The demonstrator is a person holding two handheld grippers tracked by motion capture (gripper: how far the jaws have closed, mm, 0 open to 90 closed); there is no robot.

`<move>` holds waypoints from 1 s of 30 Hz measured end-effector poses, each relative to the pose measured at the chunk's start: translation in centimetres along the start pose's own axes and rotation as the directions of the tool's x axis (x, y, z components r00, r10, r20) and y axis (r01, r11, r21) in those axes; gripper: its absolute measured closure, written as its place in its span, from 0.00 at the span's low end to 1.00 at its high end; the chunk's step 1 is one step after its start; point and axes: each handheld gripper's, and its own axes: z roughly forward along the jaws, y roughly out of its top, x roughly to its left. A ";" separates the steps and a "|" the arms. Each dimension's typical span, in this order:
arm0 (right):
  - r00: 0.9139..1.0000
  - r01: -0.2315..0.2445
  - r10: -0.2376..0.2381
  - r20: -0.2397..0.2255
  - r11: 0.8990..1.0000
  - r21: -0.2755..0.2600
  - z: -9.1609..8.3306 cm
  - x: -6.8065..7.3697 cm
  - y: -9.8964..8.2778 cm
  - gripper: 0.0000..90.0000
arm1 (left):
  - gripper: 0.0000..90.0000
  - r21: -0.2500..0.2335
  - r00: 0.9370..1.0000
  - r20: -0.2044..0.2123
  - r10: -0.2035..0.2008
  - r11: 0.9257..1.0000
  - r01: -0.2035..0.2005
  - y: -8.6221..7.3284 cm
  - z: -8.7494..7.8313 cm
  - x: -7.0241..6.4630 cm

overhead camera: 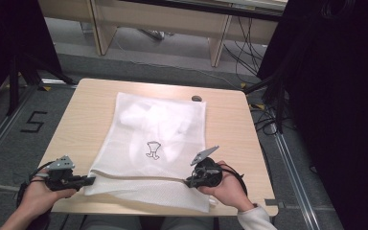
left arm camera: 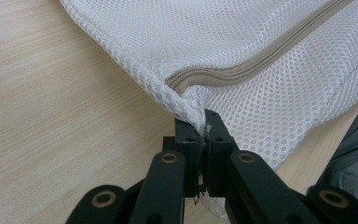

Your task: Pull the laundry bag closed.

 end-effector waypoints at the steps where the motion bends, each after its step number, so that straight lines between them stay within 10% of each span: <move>1: 1.000 -0.006 0.006 0.003 1.000 0.005 -0.1 0.0 -0.1 0.92 | 0.96 0.002 1.000 0.002 0.000 1.000 0.000 0.0 0.0 0.0; 30: 0.998 -0.050 0.047 0.038 0.996 0.073 -1.3 -1.4 -2.9 0.92 | 0.96 0.039 1.000 -0.016 0.015 0.999 -0.015 -0.1 -0.2 0.4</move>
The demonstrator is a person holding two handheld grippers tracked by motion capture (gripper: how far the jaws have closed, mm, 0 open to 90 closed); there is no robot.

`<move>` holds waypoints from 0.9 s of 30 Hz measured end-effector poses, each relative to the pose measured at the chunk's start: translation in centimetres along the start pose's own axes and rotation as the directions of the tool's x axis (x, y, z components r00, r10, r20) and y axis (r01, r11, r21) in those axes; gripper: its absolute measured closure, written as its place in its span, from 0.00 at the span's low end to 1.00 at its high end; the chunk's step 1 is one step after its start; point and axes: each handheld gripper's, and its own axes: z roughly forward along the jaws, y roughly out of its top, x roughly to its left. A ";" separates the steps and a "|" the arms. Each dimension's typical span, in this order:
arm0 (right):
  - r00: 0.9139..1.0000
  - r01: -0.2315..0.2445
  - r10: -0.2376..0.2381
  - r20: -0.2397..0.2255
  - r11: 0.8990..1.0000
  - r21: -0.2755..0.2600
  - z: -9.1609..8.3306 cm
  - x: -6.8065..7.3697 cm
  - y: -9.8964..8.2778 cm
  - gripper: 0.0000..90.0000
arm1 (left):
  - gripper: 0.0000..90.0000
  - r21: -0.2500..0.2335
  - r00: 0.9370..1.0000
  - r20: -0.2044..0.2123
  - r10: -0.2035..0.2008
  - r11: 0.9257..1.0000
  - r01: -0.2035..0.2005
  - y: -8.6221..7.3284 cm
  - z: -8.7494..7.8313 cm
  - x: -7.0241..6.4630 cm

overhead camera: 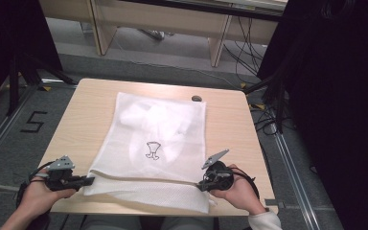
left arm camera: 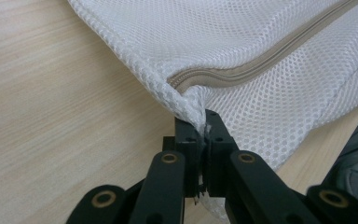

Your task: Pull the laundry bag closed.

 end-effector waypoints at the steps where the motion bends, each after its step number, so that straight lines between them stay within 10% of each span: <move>1: 1.000 -0.008 0.008 -0.002 1.000 -0.001 -0.1 -0.1 -0.2 0.92 | 0.96 -0.025 1.000 -0.002 -0.009 1.000 0.009 -0.1 0.2 -0.1; 16: 0.999 -0.048 0.049 -0.017 0.996 0.077 0.7 -0.9 -1.6 0.92 | 0.95 -0.007 1.000 0.004 -0.013 1.000 0.013 -0.1 0.4 -0.3; 27: 0.999 -0.036 0.036 -0.015 0.998 0.042 0.8 -1.1 -1.9 0.88 | 0.86 0.034 1.000 -0.005 0.012 0.999 -0.012 -0.3 0.6 -0.3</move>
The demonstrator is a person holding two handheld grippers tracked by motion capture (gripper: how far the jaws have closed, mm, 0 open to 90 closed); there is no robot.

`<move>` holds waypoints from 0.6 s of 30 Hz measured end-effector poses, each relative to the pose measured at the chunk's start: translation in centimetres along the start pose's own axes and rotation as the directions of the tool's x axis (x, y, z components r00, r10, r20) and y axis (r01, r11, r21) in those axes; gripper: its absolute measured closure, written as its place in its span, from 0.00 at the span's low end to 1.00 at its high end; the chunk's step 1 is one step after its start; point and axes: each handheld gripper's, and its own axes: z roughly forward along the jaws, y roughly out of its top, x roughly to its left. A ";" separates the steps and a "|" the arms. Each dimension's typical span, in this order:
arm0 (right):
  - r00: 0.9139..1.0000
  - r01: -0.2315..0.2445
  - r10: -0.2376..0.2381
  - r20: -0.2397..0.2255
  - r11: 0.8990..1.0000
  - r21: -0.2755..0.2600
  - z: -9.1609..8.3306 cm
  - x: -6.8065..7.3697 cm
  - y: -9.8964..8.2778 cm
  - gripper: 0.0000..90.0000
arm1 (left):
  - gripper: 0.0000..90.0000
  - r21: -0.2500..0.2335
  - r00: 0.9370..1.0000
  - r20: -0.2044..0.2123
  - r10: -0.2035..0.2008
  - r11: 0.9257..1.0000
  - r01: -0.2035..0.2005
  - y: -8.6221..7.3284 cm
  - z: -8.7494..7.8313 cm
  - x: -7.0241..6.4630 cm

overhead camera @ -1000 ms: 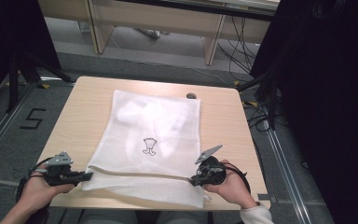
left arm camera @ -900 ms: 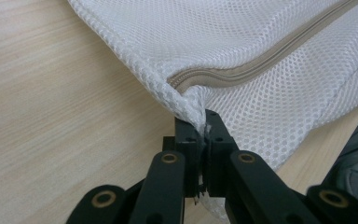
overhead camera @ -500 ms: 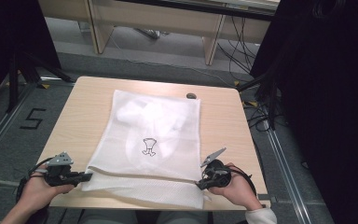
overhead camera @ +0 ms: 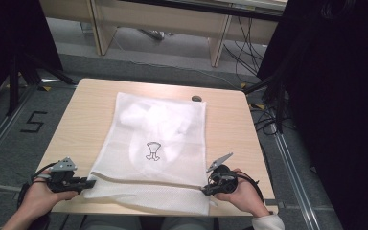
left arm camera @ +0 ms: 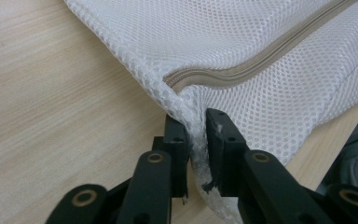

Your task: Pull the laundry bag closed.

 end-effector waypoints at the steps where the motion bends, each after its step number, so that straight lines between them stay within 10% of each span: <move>1: 1.000 -0.004 0.004 0.003 1.000 -0.013 -0.1 0.0 -0.1 0.84 | 0.83 0.010 1.000 0.006 0.010 1.000 -0.010 0.0 0.0 0.1; 11: 0.998 -0.063 0.067 0.011 0.977 -0.202 -0.8 -1.1 -0.4 0.58 | 0.42 -0.059 0.997 -0.043 0.058 0.996 -0.061 -0.4 -0.7 0.2; 18: 0.986 -0.110 0.148 0.072 0.916 -0.386 -1.3 -1.7 -0.6 0.53 | 0.34 -0.185 0.999 -0.050 0.020 0.982 -0.029 -0.2 -1.5 0.3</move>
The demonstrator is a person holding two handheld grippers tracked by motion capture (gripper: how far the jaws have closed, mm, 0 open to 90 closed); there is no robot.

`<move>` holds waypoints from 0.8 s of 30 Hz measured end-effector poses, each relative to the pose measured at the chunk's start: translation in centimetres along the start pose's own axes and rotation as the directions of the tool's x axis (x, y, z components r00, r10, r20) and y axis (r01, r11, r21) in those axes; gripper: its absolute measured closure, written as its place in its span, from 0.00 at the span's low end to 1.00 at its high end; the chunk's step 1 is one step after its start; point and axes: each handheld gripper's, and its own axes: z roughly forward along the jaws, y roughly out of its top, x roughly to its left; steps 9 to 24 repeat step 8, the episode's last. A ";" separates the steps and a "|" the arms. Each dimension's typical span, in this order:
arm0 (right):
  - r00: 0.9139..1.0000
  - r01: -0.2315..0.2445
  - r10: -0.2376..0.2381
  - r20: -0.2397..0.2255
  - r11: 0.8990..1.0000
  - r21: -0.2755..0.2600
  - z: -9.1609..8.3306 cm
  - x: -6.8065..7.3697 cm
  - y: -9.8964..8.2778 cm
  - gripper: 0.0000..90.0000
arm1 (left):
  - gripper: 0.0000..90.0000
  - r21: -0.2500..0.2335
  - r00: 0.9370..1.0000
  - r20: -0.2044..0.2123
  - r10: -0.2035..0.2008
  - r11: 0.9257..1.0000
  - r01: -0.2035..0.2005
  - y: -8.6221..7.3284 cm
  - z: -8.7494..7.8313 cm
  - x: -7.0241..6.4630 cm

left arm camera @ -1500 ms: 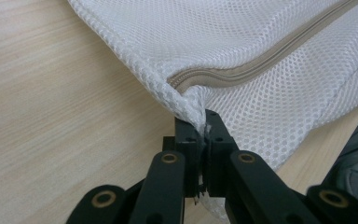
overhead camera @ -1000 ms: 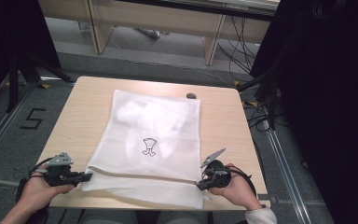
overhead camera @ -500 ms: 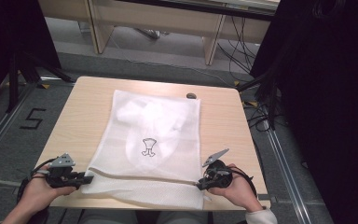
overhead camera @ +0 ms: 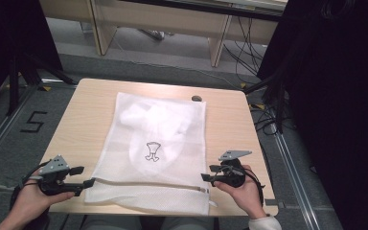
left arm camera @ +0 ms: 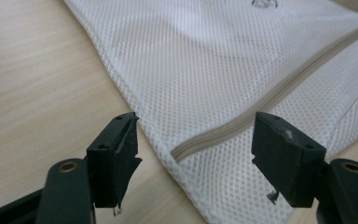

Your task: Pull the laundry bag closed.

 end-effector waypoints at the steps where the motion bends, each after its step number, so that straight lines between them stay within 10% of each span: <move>1: 1.000 -0.003 0.004 0.007 1.000 -0.025 0.0 -0.1 0.0 0.52 | 0.34 -0.020 1.000 -0.002 -0.002 1.000 0.002 0.1 -0.2 0.0; 8: 0.996 -0.061 0.067 0.062 0.993 -0.103 0.0 -0.6 -0.2 0.49 | 0.37 -0.081 1.000 0.008 -0.008 0.997 0.008 0.4 -0.3 -0.1; 24: 0.996 -0.061 0.067 0.062 0.993 -0.103 0.0 -0.6 -0.2 0.49 | 0.37 -0.081 1.000 0.008 -0.008 0.997 0.008 0.4 -0.3 -0.1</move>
